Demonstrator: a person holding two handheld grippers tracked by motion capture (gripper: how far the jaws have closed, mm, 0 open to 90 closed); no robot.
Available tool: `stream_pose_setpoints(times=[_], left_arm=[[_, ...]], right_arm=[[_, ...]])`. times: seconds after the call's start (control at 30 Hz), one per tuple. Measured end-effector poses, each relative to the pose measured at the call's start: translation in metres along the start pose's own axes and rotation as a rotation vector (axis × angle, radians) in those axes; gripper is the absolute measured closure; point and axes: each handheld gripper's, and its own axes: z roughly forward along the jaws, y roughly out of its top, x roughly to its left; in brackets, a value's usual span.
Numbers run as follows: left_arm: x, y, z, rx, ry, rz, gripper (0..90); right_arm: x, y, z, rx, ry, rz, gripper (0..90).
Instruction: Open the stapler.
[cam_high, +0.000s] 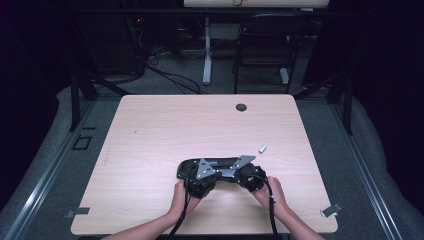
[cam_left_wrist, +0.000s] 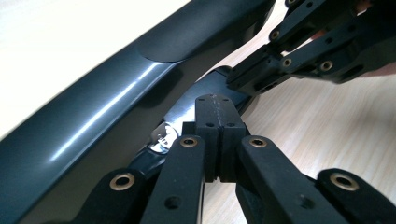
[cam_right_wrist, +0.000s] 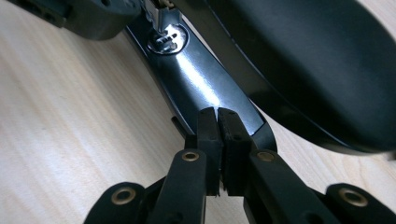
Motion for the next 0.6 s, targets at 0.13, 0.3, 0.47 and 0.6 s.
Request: stream_pose_setpoints(times=[0.13,0.3,0.47,0.6], left_arm=[[-0.003,-0.001,0.009,0.007,-0.007,-0.022,89.9],[-0.005,0.000,0.015,0.002,0.008,-0.026,90.0],[-0.005,0.001,0.019,-0.001,0.035,-0.036,89.9],[-0.006,-0.001,0.026,-0.004,0.051,-0.056,89.9]], right_arm=[[-0.001,0.001,0.002,0.005,-0.015,0.006,89.9],[-0.003,-0.005,0.008,0.011,-0.034,0.020,90.0],[-0.004,-0.006,0.007,0.010,-0.038,0.019,90.0],[-0.001,-0.009,0.007,-0.007,-0.060,0.005,90.0]])
